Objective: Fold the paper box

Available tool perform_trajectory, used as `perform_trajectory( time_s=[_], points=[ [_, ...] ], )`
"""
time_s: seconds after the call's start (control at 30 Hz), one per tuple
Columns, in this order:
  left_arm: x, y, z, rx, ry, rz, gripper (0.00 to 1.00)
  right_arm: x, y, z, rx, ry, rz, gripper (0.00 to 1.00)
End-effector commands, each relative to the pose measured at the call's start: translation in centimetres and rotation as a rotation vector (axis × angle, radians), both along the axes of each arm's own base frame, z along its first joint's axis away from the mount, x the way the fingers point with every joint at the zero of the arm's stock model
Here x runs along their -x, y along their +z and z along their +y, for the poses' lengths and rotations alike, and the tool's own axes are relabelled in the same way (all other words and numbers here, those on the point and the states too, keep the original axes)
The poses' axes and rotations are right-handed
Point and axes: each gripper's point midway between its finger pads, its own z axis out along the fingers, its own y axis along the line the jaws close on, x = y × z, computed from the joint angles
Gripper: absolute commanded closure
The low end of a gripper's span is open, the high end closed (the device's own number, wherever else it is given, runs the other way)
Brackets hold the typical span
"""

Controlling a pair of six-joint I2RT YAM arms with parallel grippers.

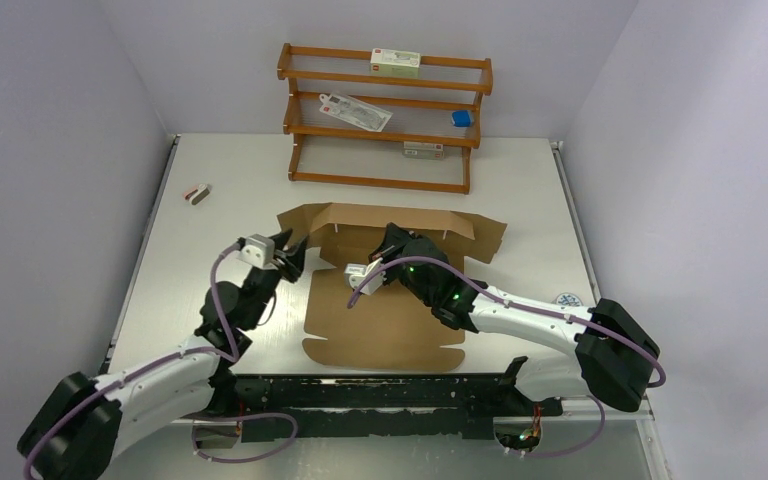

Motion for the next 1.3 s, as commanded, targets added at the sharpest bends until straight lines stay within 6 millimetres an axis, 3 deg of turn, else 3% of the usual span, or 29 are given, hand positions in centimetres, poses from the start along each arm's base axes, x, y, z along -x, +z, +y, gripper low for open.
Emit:
perform_trajectory(
  time_s=[0.0,0.1,0.23,0.43,0.53,0.63,0.77,0.87,1.27],
  points=[
    [-0.5,1.0,1.0,0.049,-0.035,0.042,0.54,0.3,-1.0,0.1,0.037,0.009,0.017,1.0],
    [-1.1,1.8,1.9,0.064,-0.026,0.054,0.51,0.2,-0.9,0.2,0.04,0.01,0.022,1.0],
    [-3.4,1.3,3.7,0.045,0.046,0.119,0.5,0.2,-0.6,0.4,0.035,0.015,0.017,1.0],
    [-6.5,0.6,8.3,0.118,0.165,0.197,0.49,0.3,-0.1,0.2,0.033,0.015,0.018,1.0],
    [-7.7,1.3,9.2,0.094,0.209,0.199,0.48,0.3,0.2,0.4,0.024,0.016,0.02,1.0],
    [-9.6,0.2,9.9,0.069,0.218,0.259,0.48,0.3,0.4,0.6,0.013,0.022,0.023,1.0],
    [-11.6,-2.0,9.4,0.096,0.076,0.332,0.48,0.3,0.6,0.8,0.005,0.032,0.021,1.0],
    [-12.3,-3.7,7.4,0.083,-0.072,0.368,0.48,0.2,0.9,0.9,0.008,0.033,0.015,1.0],
    [-10.3,-6.0,3.3,0.048,-0.379,0.394,0.48,0.2,0.4,1.0,0.02,0.035,0.021,1.0]
  ],
)
